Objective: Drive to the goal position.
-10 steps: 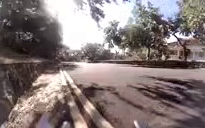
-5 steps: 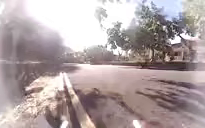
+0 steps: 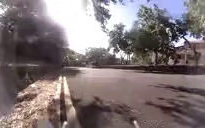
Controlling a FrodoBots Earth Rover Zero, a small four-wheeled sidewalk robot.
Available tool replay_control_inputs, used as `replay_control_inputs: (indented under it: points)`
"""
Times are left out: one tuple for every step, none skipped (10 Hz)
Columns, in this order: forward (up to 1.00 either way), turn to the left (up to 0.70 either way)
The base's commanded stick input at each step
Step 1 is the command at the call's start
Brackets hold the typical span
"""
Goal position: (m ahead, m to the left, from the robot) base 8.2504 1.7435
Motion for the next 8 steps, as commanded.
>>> replay_control_inputs:
  points:
    - [0.7, 0.01]
    - [0.7, 0.04]
    - [0.7, 0.08]
    - [0.7, 0.11]
    - [0.7, 0.15]
    - [0.7, 0.19]
    - [0.7, 0.22]
    - [0.7, 0.26]
